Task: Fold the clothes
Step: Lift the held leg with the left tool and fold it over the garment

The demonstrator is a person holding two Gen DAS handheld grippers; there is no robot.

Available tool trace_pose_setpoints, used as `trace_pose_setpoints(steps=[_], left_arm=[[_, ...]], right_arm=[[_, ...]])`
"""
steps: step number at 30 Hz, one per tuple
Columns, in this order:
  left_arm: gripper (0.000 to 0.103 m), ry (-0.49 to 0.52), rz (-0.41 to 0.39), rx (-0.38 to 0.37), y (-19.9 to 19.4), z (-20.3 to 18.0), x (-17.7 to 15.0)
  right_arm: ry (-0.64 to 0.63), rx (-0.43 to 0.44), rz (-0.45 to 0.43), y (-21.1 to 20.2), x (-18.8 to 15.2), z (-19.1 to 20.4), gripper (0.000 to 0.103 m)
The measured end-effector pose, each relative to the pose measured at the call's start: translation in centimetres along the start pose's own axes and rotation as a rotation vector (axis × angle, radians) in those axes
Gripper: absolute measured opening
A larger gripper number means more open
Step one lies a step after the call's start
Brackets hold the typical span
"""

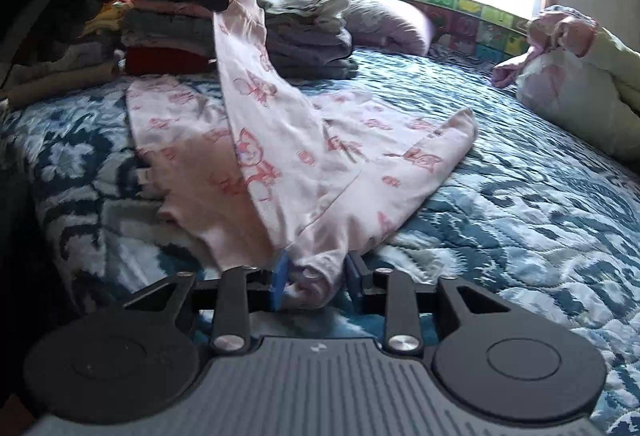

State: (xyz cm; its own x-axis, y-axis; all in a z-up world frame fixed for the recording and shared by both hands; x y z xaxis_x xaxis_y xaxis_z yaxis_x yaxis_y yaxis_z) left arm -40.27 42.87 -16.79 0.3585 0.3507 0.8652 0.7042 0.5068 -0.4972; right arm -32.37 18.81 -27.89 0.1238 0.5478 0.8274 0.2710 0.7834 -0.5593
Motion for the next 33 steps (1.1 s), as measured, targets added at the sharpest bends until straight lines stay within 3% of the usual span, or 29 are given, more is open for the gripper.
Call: trace_pose_setpoints(steps=[6,16,23,27,33], left_arm=[[0.002,-0.067,0.019,0.015,-0.2,1.8,-2.3],[0.002,-0.094,0.088,0.035,2.1,3.1,-4.7],[0.002,-0.116,0.107,0.037,3.1,3.4,-5.9],[0.002,-0.130,0.116,0.040,3.8,3.6,-6.1],[0.001,-0.131,0.128,0.044,4.4,3.8,-6.7]], right_arm=[[-0.011,0.020,0.016,-0.3,-0.3,0.0,0.030],[-0.037,0.052,0.039,-0.9,-0.7,0.0,0.030],[0.006,0.008,-0.100,-1.6,1.1,-1.0,0.031],[-0.004,0.064,0.016,0.6,-0.4,-0.1,0.036],[-0.043,0.063,0.030,-0.1,-0.9,0.3,0.038]])
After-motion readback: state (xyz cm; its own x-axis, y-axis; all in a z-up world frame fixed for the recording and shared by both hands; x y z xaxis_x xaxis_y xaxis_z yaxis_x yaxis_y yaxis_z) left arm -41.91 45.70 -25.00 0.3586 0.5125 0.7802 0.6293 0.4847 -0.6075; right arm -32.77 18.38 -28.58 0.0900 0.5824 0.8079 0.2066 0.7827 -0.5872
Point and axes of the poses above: each gripper's, at about its wrist camera, not at the fingertips, and y roughly the way its jaws point, z to its left, x to its top, the point moved 7 cm from there along y, roughly the way its jaws point, and after that the axes turned 4 degrees about x, right-handed, at the moved point
